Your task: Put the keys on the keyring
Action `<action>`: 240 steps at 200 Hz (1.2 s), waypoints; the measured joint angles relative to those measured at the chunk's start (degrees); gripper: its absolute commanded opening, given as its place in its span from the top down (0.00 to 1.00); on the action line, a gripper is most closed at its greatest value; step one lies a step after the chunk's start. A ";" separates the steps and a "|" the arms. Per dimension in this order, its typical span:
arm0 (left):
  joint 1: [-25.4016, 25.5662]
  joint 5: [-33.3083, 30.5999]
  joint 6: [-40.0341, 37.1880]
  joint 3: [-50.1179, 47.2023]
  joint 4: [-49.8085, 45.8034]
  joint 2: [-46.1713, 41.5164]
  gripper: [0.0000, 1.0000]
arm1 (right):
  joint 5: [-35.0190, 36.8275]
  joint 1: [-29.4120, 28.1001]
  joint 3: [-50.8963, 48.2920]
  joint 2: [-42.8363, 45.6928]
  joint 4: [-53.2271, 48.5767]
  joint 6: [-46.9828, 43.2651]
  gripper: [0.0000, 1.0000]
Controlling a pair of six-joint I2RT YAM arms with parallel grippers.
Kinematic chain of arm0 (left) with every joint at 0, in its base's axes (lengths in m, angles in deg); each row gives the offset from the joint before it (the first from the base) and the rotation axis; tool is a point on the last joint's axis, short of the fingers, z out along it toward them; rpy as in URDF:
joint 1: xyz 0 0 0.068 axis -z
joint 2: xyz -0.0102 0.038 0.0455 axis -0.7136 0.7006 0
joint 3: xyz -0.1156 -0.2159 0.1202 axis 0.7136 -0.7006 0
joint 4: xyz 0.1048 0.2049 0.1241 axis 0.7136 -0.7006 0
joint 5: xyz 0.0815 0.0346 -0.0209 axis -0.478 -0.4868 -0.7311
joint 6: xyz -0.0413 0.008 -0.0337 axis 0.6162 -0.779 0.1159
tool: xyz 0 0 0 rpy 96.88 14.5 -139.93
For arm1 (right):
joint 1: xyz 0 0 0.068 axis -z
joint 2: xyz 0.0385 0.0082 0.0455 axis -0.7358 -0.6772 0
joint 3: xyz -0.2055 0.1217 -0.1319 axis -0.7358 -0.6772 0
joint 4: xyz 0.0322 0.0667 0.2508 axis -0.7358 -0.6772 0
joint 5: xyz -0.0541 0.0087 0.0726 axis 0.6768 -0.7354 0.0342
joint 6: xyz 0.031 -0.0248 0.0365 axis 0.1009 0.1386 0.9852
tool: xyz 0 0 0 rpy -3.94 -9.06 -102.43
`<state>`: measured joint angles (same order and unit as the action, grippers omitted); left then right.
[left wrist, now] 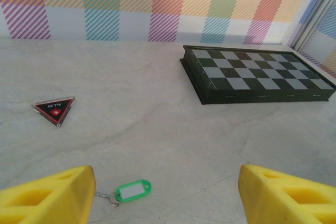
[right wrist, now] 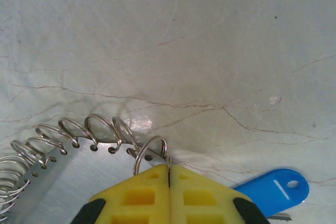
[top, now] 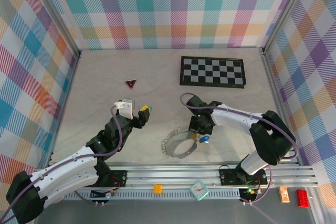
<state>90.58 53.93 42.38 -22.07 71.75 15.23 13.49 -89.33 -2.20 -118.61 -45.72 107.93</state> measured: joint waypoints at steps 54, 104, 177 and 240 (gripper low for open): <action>0.00 -1.29 -0.42 0.00 -0.92 -0.94 0.29 | -2.99 0.00 1.99 0.02 3.30 2.43 1.00; 0.00 -1.68 -0.59 0.00 -0.98 -1.27 0.28 | -5.03 -0.57 3.34 -2.45 11.02 8.28 1.00; 0.00 -1.88 -1.60 0.00 -0.92 -1.20 0.28 | -7.76 -1.68 6.88 -9.42 16.22 10.58 0.77; -0.07 -1.84 -2.80 0.00 -0.92 -0.76 0.28 | -4.02 -0.61 8.24 -5.09 11.65 -3.52 0.54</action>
<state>90.52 52.10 39.58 -22.07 70.83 14.47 9.47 -89.94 6.04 -123.70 -34.07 104.41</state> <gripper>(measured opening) 0.722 0.458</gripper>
